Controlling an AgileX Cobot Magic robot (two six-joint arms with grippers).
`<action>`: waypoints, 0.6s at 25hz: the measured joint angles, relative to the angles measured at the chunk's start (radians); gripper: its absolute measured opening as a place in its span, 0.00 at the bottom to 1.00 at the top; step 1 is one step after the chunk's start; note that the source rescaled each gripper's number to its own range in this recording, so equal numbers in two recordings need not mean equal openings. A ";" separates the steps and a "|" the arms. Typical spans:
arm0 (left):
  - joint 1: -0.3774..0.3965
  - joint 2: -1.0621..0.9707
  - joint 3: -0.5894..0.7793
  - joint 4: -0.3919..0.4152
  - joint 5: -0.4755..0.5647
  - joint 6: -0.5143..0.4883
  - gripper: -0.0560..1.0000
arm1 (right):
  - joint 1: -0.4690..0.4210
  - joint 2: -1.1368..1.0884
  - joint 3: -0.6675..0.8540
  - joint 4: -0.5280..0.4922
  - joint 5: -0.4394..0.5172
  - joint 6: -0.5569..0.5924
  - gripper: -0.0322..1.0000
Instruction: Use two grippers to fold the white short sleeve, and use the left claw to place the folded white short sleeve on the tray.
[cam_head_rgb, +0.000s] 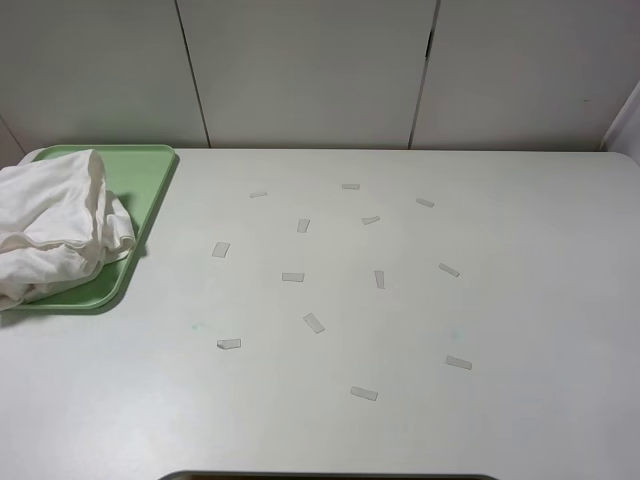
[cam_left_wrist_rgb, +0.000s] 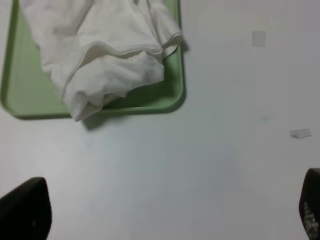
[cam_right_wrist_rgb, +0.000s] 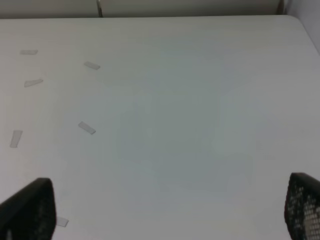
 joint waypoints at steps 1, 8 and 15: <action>0.000 -0.031 0.016 -0.010 0.000 0.000 1.00 | 0.000 0.000 0.000 0.000 0.000 0.000 1.00; -0.056 -0.269 0.119 -0.035 -0.001 0.000 1.00 | 0.000 0.000 0.000 0.000 0.000 0.000 1.00; -0.149 -0.433 0.222 -0.026 -0.003 0.000 1.00 | 0.000 0.000 0.000 0.000 0.000 0.000 1.00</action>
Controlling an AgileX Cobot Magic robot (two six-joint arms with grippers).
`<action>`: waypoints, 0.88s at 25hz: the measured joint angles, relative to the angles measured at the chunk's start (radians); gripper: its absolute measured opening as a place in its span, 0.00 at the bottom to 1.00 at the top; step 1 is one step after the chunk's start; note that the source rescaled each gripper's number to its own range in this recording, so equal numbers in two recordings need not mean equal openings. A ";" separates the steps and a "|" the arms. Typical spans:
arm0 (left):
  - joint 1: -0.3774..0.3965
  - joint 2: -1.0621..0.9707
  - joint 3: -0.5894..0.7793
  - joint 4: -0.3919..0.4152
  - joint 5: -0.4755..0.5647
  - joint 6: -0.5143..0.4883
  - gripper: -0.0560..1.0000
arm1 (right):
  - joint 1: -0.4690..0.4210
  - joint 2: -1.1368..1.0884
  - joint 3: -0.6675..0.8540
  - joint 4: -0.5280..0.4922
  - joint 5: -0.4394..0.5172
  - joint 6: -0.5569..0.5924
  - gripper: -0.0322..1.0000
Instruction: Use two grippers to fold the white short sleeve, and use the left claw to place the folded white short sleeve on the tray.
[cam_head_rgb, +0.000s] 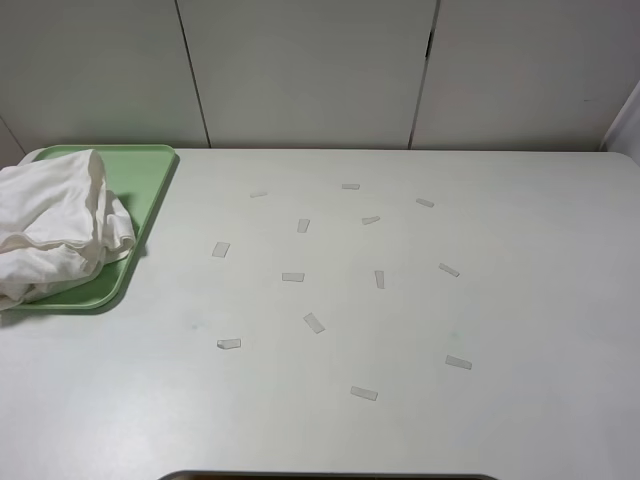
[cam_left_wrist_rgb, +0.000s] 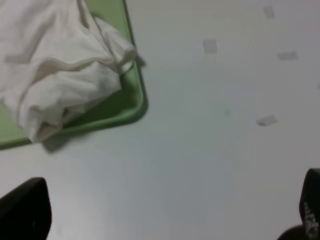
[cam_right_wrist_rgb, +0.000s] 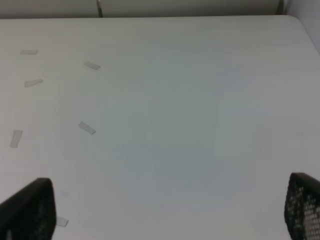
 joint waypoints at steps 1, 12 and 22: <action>-0.012 -0.004 0.013 0.002 0.000 0.000 1.00 | 0.000 0.000 0.000 0.000 0.000 0.000 1.00; -0.114 -0.008 0.068 0.026 -0.072 -0.002 1.00 | 0.000 0.000 0.000 0.000 0.000 0.000 1.00; -0.118 -0.008 0.068 0.034 -0.084 -0.004 1.00 | 0.000 0.000 0.000 0.000 0.000 0.000 1.00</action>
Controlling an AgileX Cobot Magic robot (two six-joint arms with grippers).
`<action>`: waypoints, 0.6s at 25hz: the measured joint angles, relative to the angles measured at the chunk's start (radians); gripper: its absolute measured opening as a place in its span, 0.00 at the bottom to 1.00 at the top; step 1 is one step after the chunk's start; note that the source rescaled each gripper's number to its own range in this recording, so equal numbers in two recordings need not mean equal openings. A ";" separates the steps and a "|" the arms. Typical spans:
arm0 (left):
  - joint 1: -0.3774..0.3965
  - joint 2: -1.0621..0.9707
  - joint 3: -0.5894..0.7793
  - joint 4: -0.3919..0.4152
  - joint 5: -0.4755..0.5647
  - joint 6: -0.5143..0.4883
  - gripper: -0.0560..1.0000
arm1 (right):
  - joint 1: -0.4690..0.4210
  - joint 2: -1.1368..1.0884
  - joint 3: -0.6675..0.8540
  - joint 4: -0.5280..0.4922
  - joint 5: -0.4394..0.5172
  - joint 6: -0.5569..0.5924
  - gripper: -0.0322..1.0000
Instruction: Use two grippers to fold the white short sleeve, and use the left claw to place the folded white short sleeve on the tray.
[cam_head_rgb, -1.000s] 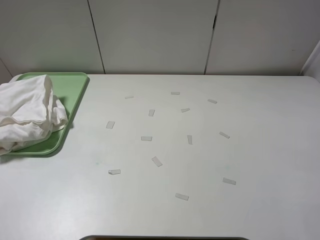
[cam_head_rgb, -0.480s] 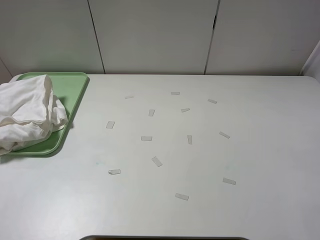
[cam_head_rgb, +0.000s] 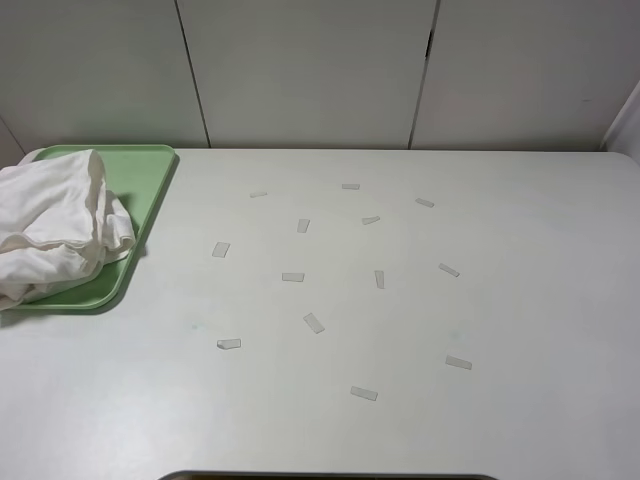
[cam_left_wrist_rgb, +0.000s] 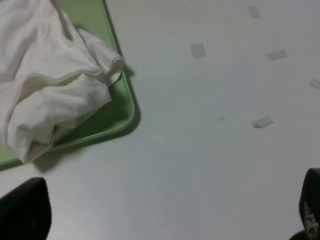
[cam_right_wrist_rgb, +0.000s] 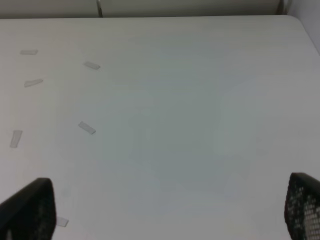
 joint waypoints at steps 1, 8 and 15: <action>0.000 0.000 0.000 0.000 0.000 0.000 1.00 | 0.000 0.000 0.000 0.000 0.000 0.000 1.00; 0.000 0.000 0.000 0.002 0.000 0.000 1.00 | 0.000 0.000 0.000 0.000 0.000 0.000 1.00; 0.000 0.000 0.000 0.002 0.000 0.000 1.00 | 0.000 0.000 0.000 0.000 0.000 0.000 1.00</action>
